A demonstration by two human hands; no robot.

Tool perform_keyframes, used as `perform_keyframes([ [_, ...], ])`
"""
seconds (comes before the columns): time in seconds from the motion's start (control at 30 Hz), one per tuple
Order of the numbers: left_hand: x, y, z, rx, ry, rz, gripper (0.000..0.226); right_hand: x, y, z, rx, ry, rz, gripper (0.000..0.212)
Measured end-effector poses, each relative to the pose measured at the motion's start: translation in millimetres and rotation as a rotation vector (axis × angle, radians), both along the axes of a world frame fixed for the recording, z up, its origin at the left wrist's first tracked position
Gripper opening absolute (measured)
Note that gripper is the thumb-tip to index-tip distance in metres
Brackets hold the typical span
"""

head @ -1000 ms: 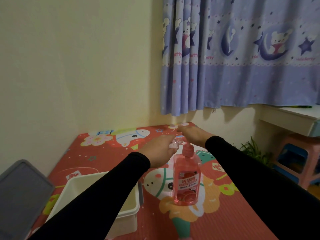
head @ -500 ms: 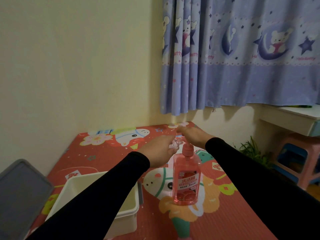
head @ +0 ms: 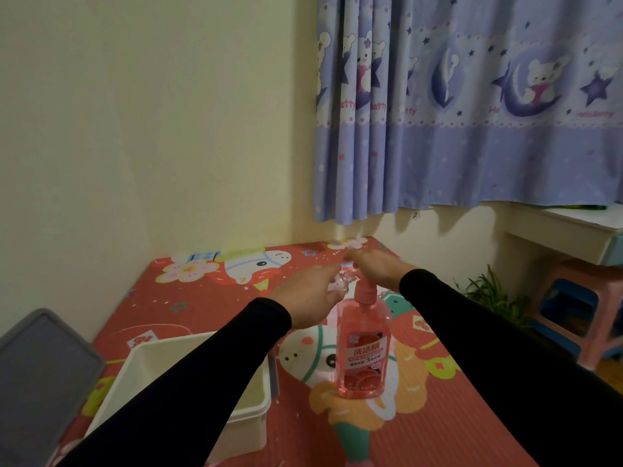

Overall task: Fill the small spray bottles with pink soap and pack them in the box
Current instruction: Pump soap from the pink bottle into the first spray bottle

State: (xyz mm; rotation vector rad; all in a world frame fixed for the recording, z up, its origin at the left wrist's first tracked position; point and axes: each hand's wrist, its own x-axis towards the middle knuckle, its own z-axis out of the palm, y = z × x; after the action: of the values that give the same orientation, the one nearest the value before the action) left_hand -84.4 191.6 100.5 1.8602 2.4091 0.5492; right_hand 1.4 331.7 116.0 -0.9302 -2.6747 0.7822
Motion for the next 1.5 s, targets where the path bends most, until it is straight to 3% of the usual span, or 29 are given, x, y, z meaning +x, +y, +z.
perform_keyframes([
  [0.1, -1, 0, 5, 0.023, 0.028, -0.006, 0.036, -4, 3, 4, -0.088, 0.088, -0.025, 0.045],
  [0.27, 0, 1, -10, 0.01, 0.025, 0.0, 0.049, -3, 3, -12, -0.046, 0.001, -0.047, 0.039],
  [0.47, -2, 1, -7, -0.023, 0.014, -0.006, 0.044, 0, 0, -8, -0.027, -0.031, -0.03, 0.041],
  [0.63, -1, 1, -1, 0.046, -0.006, -0.008, 0.04, -1, 6, 0, -0.169, 0.155, -0.039, 0.044],
  [0.73, -2, 1, -6, 0.044, 0.005, -0.016, 0.047, -1, 1, -6, -0.06, 0.067, -0.014, 0.039],
  [1.0, -1, 1, -6, -0.01, 0.018, -0.006, 0.042, 1, 1, -9, -0.057, -0.016, -0.009, 0.039],
  [1.17, -2, 1, 0, 0.057, -0.007, -0.018, 0.041, -6, 8, -3, -0.189, 0.186, -0.026, 0.033],
  [1.3, 0, 0, -8, 0.043, -0.004, -0.012, 0.045, 0, 2, -10, -0.055, 0.037, -0.021, 0.038],
  [1.5, -1, -1, -8, 0.012, 0.007, -0.008, 0.044, 1, 0, -10, -0.078, -0.016, -0.038, 0.041],
])
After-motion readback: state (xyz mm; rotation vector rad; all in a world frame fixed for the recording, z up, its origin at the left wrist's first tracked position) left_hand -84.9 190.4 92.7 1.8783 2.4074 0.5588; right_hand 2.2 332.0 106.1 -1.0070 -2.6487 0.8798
